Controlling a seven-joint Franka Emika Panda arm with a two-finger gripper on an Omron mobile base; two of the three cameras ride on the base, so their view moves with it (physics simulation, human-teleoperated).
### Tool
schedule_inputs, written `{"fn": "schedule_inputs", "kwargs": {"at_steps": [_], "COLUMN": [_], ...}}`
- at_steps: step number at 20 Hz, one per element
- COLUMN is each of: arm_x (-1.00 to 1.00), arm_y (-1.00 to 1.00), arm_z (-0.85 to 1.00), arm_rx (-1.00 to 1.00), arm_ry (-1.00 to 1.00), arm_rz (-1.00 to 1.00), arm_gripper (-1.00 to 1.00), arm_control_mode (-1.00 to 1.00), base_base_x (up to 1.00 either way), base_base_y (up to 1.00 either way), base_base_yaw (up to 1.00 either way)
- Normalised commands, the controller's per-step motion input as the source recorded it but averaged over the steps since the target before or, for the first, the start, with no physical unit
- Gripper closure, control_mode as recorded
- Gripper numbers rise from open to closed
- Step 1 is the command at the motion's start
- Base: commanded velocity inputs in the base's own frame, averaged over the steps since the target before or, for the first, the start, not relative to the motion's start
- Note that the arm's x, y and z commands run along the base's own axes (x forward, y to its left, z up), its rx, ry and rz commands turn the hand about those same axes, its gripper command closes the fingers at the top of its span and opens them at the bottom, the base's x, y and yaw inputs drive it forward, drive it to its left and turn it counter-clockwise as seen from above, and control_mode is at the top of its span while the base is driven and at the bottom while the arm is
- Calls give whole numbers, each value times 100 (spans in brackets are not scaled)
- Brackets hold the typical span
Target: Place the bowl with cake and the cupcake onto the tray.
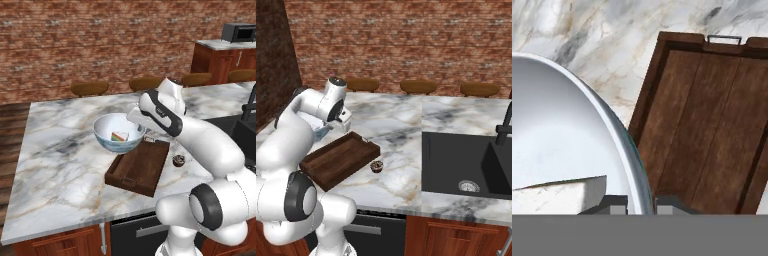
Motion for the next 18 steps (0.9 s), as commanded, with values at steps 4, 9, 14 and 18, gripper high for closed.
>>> {"fn": "schedule_inputs", "kwargs": {"at_steps": [4,9,14,18], "arm_x": [0,2,12,0], "arm_y": [-86,-61,-23,-1], "arm_z": [14,3,-7,-6], "arm_rx": [-3,-1,-1,-3], "arm_ry": [14,8,0,-3], "arm_rz": [0,0,0,0], "arm_gripper": [100,100,100,100], "arm_control_mode": [-100,-100,-100,-100], "base_base_x": [0,0,0,0], "base_base_y": [0,0,0,0], "base_base_yaw": [0,0,0,0]}}
